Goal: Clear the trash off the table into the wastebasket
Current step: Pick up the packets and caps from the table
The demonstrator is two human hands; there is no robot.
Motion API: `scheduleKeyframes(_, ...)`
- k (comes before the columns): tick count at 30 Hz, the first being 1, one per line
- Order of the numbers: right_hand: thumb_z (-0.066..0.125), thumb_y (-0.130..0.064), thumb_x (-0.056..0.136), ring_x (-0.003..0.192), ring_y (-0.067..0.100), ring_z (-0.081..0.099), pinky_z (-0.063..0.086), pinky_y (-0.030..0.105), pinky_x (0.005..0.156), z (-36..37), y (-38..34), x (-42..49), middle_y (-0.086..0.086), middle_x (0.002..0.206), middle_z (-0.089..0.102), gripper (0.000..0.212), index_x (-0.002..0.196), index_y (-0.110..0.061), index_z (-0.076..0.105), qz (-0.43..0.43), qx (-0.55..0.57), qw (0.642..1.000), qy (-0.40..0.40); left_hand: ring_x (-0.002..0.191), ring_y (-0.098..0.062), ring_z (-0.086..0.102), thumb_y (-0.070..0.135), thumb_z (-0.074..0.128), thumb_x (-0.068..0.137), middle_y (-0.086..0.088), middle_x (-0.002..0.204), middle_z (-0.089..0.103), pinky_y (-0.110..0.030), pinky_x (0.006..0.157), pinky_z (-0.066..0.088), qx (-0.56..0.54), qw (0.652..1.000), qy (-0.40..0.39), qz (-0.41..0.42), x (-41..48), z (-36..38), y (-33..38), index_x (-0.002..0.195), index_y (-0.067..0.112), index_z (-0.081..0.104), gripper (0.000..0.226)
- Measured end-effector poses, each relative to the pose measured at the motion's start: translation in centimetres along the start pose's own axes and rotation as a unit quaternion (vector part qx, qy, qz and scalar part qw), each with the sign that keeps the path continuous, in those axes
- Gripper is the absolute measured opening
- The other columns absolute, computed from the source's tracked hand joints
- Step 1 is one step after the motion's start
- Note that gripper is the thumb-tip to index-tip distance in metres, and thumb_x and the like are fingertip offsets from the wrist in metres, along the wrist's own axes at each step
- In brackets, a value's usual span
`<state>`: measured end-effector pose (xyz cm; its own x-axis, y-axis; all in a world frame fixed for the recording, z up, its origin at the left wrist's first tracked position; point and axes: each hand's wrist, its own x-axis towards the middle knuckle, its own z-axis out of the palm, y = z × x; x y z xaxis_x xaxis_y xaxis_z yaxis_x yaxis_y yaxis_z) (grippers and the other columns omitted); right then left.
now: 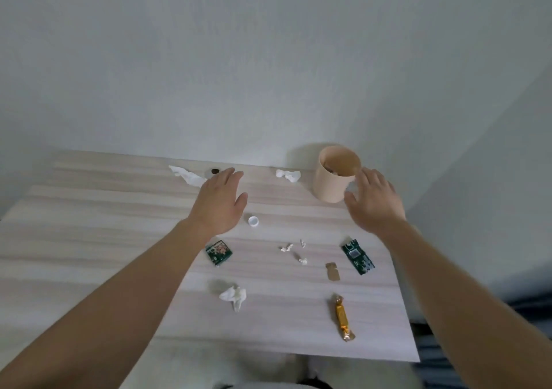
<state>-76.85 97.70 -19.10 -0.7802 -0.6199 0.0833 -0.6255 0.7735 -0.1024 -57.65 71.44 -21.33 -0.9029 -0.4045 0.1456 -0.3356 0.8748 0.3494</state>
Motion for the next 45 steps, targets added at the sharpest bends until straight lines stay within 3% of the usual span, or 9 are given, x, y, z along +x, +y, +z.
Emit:
scheduleKeyframes(9,0.037,-0.039,0.094,0.142,0.022,0.026,0.022,0.04,0.116,4.7,-3.4,-9.9,0.004,0.154,0.033,0.06,0.148,-0.014,0.028,0.051,-0.007,0.996,-0.066,0.124,-0.037,0.046,0.027,0.05,0.091,-0.019,0.136,0.048,-0.047,0.102,0.04,-0.013,0.999,-0.047,0.012,-7.4,2.5,-3.1,0.134,0.004,0.046,0.048)
scheduleKeyframes(12,0.039,-0.04,0.093,0.142,0.022,0.027,0.023,0.041,0.117,6.5,-3.2,-12.0,0.003,0.153,0.034,0.06,0.147,-0.015,0.028,0.057,-0.002,0.994,-0.091,0.115,-0.038,0.052,0.036,0.034,0.084,-0.018,0.126,0.053,-0.046,0.095,0.045,-0.014,0.997,-0.073,0.0,-9.2,4.1,-3.7,0.127,0.004,0.049,0.056)
scheduleKeyframes(17,0.038,-0.038,0.093,0.137,0.023,0.031,0.027,0.04,0.113,9.4,-2.1,-14.0,0.003,0.149,0.036,0.056,0.144,-0.016,0.029,0.063,0.002,0.989,-0.131,0.097,-0.034,0.054,0.032,0.037,0.081,-0.012,0.107,0.056,-0.044,0.083,0.048,0.0,0.994,-0.11,-0.009,-10.9,7.2,-4.0,0.114,0.006,0.052,0.045)
scheduleKeyframes(23,0.038,-0.04,0.094,0.133,0.022,0.035,0.033,0.041,0.108,13.7,-0.7,-16.0,0.002,0.145,0.039,0.051,0.14,-0.018,0.032,0.088,0.039,0.978,-0.184,0.118,-0.036,0.046,0.025,0.046,0.089,-0.016,0.13,0.049,-0.046,0.095,0.044,0.0,0.982,-0.186,-0.04,-12.5,11.0,-3.6,0.127,0.006,0.044,0.042)
scheduleKeyframes(28,0.033,-0.046,0.097,0.125,0.025,0.042,0.041,0.043,0.1,17.1,0.3,-17.3,0.003,0.139,0.043,0.043,0.133,-0.023,0.037,0.112,0.066,0.965,-0.226,0.121,-0.031,0.043,0.027,0.049,0.09,-0.007,0.134,0.041,-0.044,0.089,0.046,-0.006,0.964,-0.255,-0.079,-14.2,14.9,-4.0,0.13,0.017,0.042,0.041)
scheduleKeyframes(32,0.041,-0.034,0.096,0.117,0.03,0.043,0.046,0.042,0.092,18.8,0.6,-17.9,0.01,0.135,0.041,0.04,0.133,-0.02,0.038,0.118,0.061,0.954,-0.269,0.11,-0.028,0.047,0.02,0.055,0.087,-0.005,0.125,0.045,-0.041,0.08,0.051,-0.011,0.962,-0.264,-0.072,-15.1,17.1,-4.1,0.12,0.023,0.053,0.033)
scheduleKeyframes(37,0.045,-0.018,0.093,0.098,0.03,0.049,0.047,0.038,0.078,20.0,0.7,-18.6,0.011,0.121,0.041,0.045,0.136,-0.016,0.035,0.128,0.072,0.944,-0.294,0.098,-0.028,0.049,0.014,0.058,0.085,-0.008,0.113,0.046,-0.038,0.074,0.05,-0.014,0.964,-0.251,-0.086,-16.0,18.7,-4.1,0.11,0.014,0.058,0.025)
scheduleKeyframes(42,0.044,-0.014,0.09,0.078,0.029,0.043,0.04,0.034,0.068,20.4,0.7,-18.7,0.01,0.105,0.042,0.031,0.121,-0.014,0.042,0.16,0.093,0.941,-0.285,0.076,-0.026,0.049,0.007,0.053,0.085,-0.006,0.099,0.045,-0.032,0.065,0.036,-0.05,0.962,-0.246,-0.107,-16.5,19.0,-4.4,0.097,0.01,0.052,0.012)
scheduleKeyframes(45,0.043,-0.012,0.087,0.078,0.03,0.045,0.041,0.037,0.071,20.1,0.3,-18.7,0.009,0.1,0.042,0.021,0.107,-0.013,0.044,0.177,0.106,0.936,-0.284,0.077,-0.024,0.05,0.007,0.045,0.087,-0.002,0.091,0.048,-0.034,0.069,0.04,-0.053,0.959,-0.249,-0.127,-16.4,18.4,-4.4,0.087,0.015,0.048,0.008)
